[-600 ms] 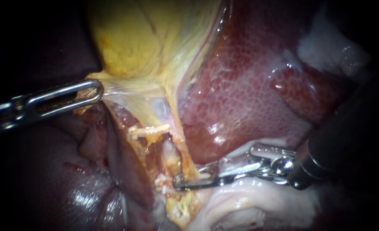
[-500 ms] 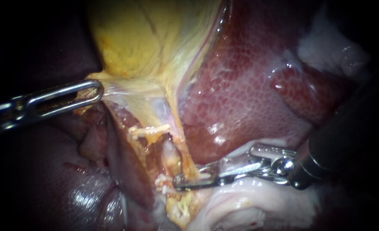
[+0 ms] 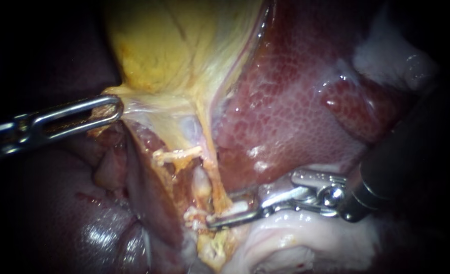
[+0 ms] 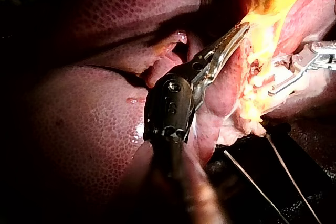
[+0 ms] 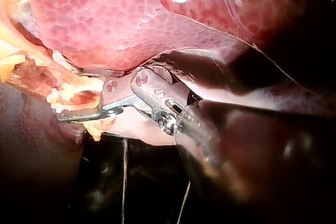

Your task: Going back first clip right tube

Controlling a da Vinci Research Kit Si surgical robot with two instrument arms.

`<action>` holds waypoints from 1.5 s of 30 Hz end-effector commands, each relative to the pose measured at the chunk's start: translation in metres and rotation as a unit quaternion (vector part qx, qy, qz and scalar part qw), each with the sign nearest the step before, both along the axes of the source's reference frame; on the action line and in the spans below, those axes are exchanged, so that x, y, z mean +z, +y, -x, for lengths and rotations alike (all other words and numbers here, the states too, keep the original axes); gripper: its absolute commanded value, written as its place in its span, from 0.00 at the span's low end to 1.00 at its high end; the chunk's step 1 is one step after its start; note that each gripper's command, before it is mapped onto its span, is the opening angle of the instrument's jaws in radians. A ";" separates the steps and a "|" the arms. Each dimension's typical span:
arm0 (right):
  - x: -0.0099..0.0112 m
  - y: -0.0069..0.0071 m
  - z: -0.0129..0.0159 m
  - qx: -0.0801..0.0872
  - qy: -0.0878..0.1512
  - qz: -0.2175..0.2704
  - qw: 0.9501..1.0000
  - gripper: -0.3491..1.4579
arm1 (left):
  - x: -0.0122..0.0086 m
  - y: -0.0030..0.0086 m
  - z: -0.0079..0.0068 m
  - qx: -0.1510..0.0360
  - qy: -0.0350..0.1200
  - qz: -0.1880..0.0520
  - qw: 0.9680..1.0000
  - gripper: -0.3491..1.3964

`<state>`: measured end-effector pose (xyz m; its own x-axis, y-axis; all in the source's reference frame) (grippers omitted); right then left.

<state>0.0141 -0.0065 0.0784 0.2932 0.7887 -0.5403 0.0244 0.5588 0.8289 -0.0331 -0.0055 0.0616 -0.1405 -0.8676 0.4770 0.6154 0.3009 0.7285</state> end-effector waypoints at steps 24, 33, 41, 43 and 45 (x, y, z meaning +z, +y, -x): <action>-0.0121 0.0082 0.0089 -0.005 0.041 0.105 0.994 0.52 | 0.0002 -0.0002 0.0003 0.000 0.000 0.001 1.000 0.00; -0.0164 0.0113 0.0112 0.028 0.048 0.136 0.989 0.52 | 0.0013 -0.0010 0.0015 0.004 -0.003 0.004 1.000 0.00; -0.0160 0.0109 0.0112 0.029 0.047 0.139 0.989 0.52 | 0.0048 -0.0024 0.0052 0.026 0.000 -0.001 1.000 0.00; -0.0159 0.0108 0.0112 0.029 0.047 0.139 0.989 0.52 | 0.0055 -0.0026 0.0061 0.030 0.004 -0.003 1.000 0.00; -0.0159 0.0107 0.0112 0.029 0.047 0.139 0.989 0.52 | 0.0062 -0.0027 0.0072 0.035 0.004 -0.005 0.999 0.00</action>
<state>0.0029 0.0041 0.0626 0.1901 0.6189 -0.7621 0.0575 0.7679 0.6380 -0.0408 -0.0081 0.0681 -0.0746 -0.8798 0.4694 0.5966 0.3378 0.7280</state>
